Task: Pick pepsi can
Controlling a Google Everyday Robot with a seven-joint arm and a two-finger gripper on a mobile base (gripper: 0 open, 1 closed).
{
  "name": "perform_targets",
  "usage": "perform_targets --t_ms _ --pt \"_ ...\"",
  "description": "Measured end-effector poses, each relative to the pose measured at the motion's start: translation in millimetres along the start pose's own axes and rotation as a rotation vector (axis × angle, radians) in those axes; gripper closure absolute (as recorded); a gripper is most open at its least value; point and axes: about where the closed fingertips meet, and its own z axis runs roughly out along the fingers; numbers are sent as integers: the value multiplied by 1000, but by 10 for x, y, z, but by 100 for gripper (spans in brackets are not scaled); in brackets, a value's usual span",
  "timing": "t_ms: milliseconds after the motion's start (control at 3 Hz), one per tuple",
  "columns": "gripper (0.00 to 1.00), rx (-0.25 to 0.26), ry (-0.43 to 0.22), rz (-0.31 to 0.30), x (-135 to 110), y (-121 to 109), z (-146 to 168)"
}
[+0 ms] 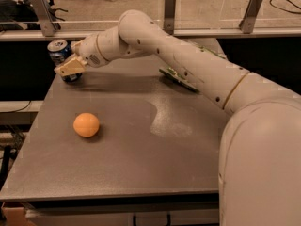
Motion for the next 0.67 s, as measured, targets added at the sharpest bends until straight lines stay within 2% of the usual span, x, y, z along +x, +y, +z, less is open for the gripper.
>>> perform_targets --t_ms 333,667 --pt "87 30 -45 -22 -87 -94 -214" --pt "100 64 -126 -51 -199 -218 -520"
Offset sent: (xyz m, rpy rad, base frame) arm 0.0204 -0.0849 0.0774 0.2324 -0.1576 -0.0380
